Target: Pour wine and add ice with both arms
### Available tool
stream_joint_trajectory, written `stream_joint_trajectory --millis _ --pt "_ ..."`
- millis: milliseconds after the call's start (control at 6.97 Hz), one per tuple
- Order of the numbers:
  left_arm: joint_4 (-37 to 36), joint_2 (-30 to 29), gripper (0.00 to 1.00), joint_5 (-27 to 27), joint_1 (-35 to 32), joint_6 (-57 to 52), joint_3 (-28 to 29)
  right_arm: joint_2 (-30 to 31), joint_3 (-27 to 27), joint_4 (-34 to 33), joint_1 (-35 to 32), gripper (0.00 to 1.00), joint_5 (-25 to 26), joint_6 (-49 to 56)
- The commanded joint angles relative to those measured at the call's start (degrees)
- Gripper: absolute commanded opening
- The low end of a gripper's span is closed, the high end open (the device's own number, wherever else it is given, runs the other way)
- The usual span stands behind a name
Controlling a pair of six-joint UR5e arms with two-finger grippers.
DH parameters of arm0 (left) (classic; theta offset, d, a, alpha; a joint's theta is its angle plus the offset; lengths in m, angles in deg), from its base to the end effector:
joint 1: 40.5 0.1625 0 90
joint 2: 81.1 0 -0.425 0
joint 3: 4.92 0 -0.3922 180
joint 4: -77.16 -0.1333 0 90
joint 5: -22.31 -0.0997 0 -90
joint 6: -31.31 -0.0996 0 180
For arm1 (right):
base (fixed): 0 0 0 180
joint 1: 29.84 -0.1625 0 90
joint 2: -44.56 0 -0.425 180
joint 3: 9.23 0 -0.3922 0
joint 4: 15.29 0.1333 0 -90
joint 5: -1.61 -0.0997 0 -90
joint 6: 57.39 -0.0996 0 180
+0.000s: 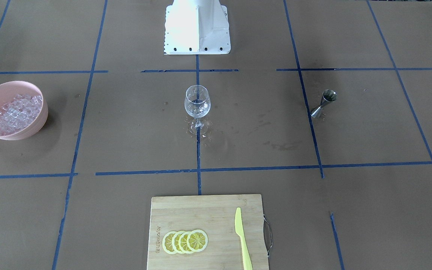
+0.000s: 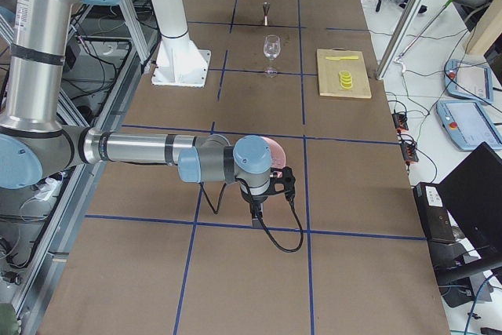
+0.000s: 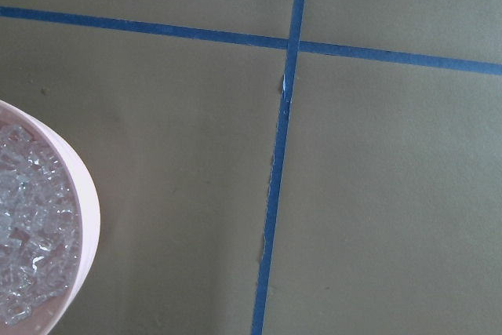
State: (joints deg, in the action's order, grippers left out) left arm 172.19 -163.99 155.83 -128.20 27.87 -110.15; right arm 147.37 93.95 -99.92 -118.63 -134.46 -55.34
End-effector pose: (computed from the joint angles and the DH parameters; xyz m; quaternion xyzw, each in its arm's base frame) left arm -0.0466 -0.4514 0.5765 0.1100 0.3672 0.0886 0.9194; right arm 0.0530 -0.4053 0.6332 0.0489 -0.3905 -0.0457 0.9182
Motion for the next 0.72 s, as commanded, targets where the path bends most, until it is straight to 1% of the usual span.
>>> stream_joint_trajectory --millis 0,143,287,430,573 --pt "4.2 -0.3 1.00 0.2 0.1 -0.4 0.2 -0.2 3.3 1.8 0.3 1.00 -1.6 -0.3" --pt "10.0 -0.3 1.00 0.3 0.1 0.3 2.4 -0.8 2.8 2.0 0.3 1.00 -1.5 -0.2" --pt "17.8 -0.1 1.00 0.4 0.0 -0.2 4.7 -0.7 3.1 2.0 0.2 1.00 -4.5 -0.5" --pt "27.6 0.3 1.00 0.4 0.0 0.0 6.2 -0.5 2.4 2.0 0.3 1.00 -5.3 -0.3" --pt "39.4 -0.7 1.00 0.1 0.0 2.3 9.0 -0.7 2.2 1.9 0.3 1.00 -5.3 -0.3"
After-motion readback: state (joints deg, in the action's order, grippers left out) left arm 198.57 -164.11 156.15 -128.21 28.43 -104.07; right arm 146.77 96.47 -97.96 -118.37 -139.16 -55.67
